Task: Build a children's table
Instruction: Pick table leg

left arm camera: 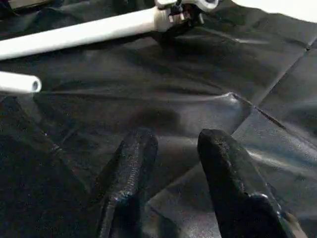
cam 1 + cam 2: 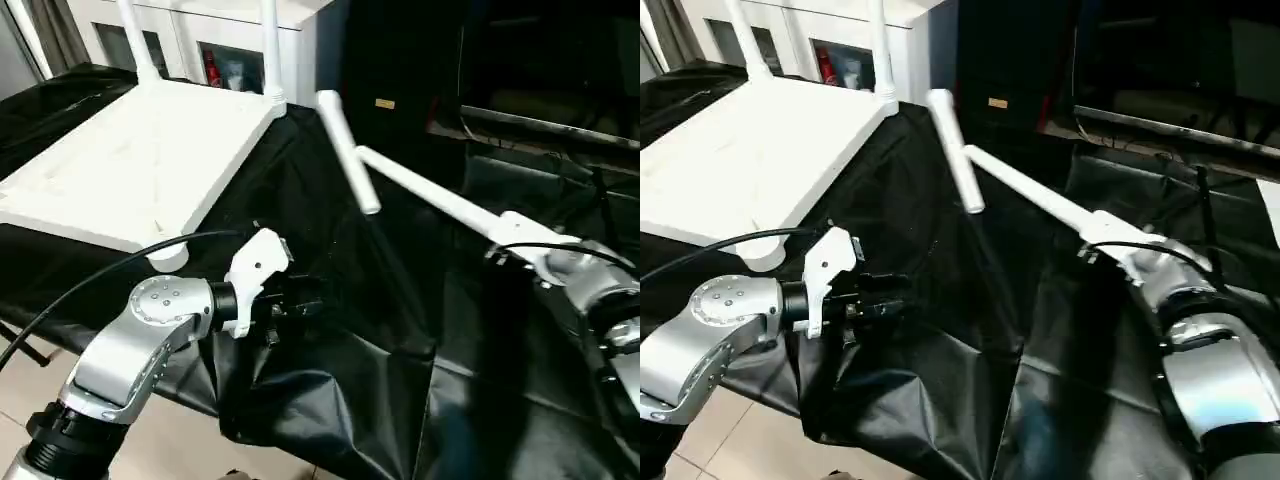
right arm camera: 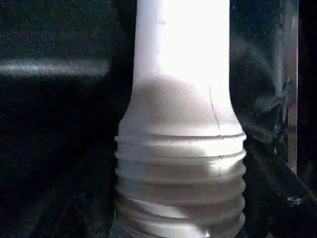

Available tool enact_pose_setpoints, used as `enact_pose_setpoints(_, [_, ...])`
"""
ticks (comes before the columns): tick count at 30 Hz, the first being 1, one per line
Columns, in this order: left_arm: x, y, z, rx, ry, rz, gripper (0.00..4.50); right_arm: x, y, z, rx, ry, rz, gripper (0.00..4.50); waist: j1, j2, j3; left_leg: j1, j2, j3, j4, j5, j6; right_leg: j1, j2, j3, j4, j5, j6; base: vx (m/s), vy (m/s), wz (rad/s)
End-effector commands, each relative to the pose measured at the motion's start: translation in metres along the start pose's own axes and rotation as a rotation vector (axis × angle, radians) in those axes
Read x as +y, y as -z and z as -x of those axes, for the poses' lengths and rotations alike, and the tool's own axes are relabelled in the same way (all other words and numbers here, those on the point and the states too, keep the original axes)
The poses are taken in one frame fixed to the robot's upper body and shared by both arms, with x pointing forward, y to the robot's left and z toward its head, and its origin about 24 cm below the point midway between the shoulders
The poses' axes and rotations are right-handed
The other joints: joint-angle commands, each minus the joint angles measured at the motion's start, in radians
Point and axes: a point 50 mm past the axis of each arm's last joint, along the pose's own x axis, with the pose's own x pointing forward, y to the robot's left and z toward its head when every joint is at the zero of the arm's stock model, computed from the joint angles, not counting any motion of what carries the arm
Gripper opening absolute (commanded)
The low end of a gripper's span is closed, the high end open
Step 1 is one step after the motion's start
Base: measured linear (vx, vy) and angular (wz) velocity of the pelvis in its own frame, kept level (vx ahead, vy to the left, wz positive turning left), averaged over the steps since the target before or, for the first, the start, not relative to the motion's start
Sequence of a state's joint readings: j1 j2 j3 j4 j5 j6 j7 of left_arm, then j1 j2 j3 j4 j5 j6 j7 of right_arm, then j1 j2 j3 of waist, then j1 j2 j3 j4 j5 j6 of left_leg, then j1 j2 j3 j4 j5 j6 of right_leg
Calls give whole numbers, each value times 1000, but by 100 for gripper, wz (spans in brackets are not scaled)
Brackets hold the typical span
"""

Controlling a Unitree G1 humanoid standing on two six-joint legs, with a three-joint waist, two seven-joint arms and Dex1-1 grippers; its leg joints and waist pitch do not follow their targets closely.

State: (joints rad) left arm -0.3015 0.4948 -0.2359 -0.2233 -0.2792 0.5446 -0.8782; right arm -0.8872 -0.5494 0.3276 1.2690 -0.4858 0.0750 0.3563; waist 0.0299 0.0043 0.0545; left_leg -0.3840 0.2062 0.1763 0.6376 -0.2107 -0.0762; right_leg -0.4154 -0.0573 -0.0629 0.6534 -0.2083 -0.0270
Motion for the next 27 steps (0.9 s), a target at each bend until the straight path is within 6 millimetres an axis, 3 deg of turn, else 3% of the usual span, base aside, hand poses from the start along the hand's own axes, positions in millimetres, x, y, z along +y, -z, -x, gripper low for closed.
enact_pose_setpoints(1, [-1, -3, 0, 2, -10, -23, 189, 7, -6, -2, -29, -26, -11, 274, 2, -14, -65, 6, 16, 3, -66, -103, 41, 63, -61, 49, -75, -101, -248, 0, 0, 0])
enact_pose_setpoints(2, [3, -2, 2, -5, -75, -36, 189, -4, -17, 1, -111, 24, -112, 274, 3, -20, -64, 5, 17, 3, -67, -104, 42, 63, -62, 50, -75, -111, -241, 0, 0, 0])
enact_pose_setpoints(4, [7, -1, 2, -12, -144, -44, 189, -12, -23, 5, -183, 57, -225, 274, 3, -16, -66, 6, 18, 2, -67, -98, 43, 64, -63, 50, -74, -104, -231, 0, 0, 0])
enact_pose_setpoints(6, [16, -1, 3, -62, -277, -13, 189, -20, -29, 10, -290, 88, -439, 274, 3, -31, -70, 6, 19, 5, -64, -73, 59, 67, -60, 53, -69, -42, -221, 0, 0, 0])
enact_pose_setpoints(7, [16, -1, 3, -62, -277, -13, 189, -20, -29, 10, -290, 88, -439, 274, 6, -28, -70, 5, 17, 4, -65, -62, 64, 68, -59, 51, -66, -26, -223, 0, 0, 0])
enact_pose_setpoints(8, [21, -2, 3, -107, -369, -3, 189, -17, -27, 11, -318, 102, -585, 274, 7, -29, -73, 5, 17, 4, -64, -36, 74, 65, -57, 50, -63, 6, -233, 0, 0, 0])
enact_pose_setpoints(9, [23, -2, 3, -117, -400, 1, 189, -13, -25, 12, -333, 117, -620, 274, 10, -33, -67, 4, 14, 6, -64, -48, 78, 66, -56, 52, -69, 2, -224, 0, 0, 0])
enact_pose_setpoints(10, [24, -1, 3, -126, -427, 5, 189, -10, -23, 13, -344, 131, -651, 274, 18, -28, -69, 12, 18, 5, -67, -52, 75, 63, -58, 53, -71, 0, -204, 0, 0, 0])
enact_pose_setpoints(11, [26, -1, 3, -155, -500, 9, 189, 2, -19, 18, -386, 156, -720, 274, 16, -28, -72, 13, 19, 5, -67, -47, 74, 62, -57, 51, -68, 3, -207, 0, 0, 0])
enact_pose_setpoints(12, [27, 1, 4, -168, -550, 19, 189, 10, -16, 23, -409, 171, -769, 274, 25, -30, -66, 12, 20, 3, -71, -45, 71, 64, -56, 54, -76, 14, -183, 0, 0, 0])
enact_pose_setpoints(13, [29, 3, 5, -168, -602, 41, 189, 17, -14, 25, -416, 178, -833, 274, 27, -26, -66, 12, 21, 4, -72, -53, 73, 65, -63, 56, -76, 10, -179, 0, 0, 0])
enact_pose_setpoints(14, [31, 5, 6, -170, -656, 55, 189, 26, -12, 28, -421, 172, -897, 274, 32, -34, -73, 7, 12, 9, -69, -61, 103, 72, -83, 63, -78, -5, -186, 0, 0, 0])
enact_pose_setpoints(15, [33, 8, 8, -163, -702, 69, 189, 32, -11, 30, -424, 175, -944, 274, 37, -24, -76, 44, 11, 46, -38, -108, 83, 39, -74, 111, -106, -110, -177, -24, 42, -19])
enact_pose_setpoints(16, [34, 9, 8, -161, -714, 72, 189, 33, -11, 31, -424, 177, -956, 274, 45, -45, -72, 43, 1, 50, -27, -169, 66, 45, -80, 137, -117, -188, -184, -24, 42, -19])
enact_pose_setpoints(17, [37, 10, 10, -160, -768, 75, 189, 41, -11, 34, -422, 172, -1010, 274, 66, -57, -63, 21, -19, 36, 4, -230, 31, 76, -96, 206, -144, -317, -183, -32, 85, -45])
enact_pose_setpoints(18, [38, 9, 11, -166, -792, 72, 189, 46, -13, 35, -422, 159, -1029, 274, 100, -60, -57, 10, -27, 5, 52, -236, 40, 89, -146, 286, -178, -469, -155, -32, 142, -58])
enact_pose_setpoints(19, [39, 8, 11, -170, -801, 71, 189, 48, -14, 36, -422, 153, -1035, 274, 105, -66, -53, -3, -33, -14, 76, -235, 44, 97, -156, 324, -188, -517, -148, -32, 142, -58])
enact_pose_setpoints(20, [40, 6, 11, -179, -803, 66, 189, 51, -16, 36, -421, 149, -1037, 274, 106, -59, -46, -26, -45, -63, 97, -213, 40, 105, -152, 361, -189, -544, -162, -40, 207, -65])
enact_pose_setpoints(21, [39, 4, 10, -188, -788, 59, 189, 54, -19, 37, -422, 140, -1041, 274, 98, -60, -42, -13, -67, -81, 87, -211, 38, 80, -92, 369, -194, -559, -150, -63, 249, -65])
enact_pose_setpoints(22, [39, 3, 9, -189, -782, 53, 189, 55, -21, 38, -423, 137, -1042, 274, 89, -57, -45, 0, -79, -80, 63, -204, 50, 71, -59, 362, -192, -562, -127, -63, 249, -65])
enact_pose_setpoints(23, [36, -1, 5, -195, -762, 30, 189, 61, -28, 43, -420, 124, -1052, 274, 72, -37, -52, 43, -92, -70, -9, -178, 100, 45, 12, 334, -190, -549, -60, -86, 284, -54])
enact_pose_setpoints(24, [36, -1, 5, -195, -762, 30, 189, 61, -28, 43, -420, 124, -1052, 274, 33, -4, -52, 139, -60, -51, -77, -280, 178, -62, 84, 215, -119, -473, -18, -102, 315, -55])
enact_pose_setpoints(25, [36, -2, 6, -196, -772, 33, 189, 63, -32, 45, -430, 117, -1061, 274, 2, 1, -52, 129, -29, -44, -111, -332, 231, -82, 85, 135, -32, -398, -18, -102, 315, -55])
enact_pose_setpoints(26, [36, -1, 6, -196, -781, 36, 189, 63, -34, 45, -433, 111, -1058, 274, -16, 14, -58, 88, 25, -28, -163, -362, 266, -61, 26, 23, 92, -247, -44, -113, 312, -60])
enact_pose_setpoints(27, [36, -1, 7, -196, -784, 36, 189, 63, -34, 46, -433, 110, -1058, 274, -18, 2, -39, 81, 62, 15, -187, -353, 230, -57, -13, -42, 108, -163, -76, -108, 285, -58])
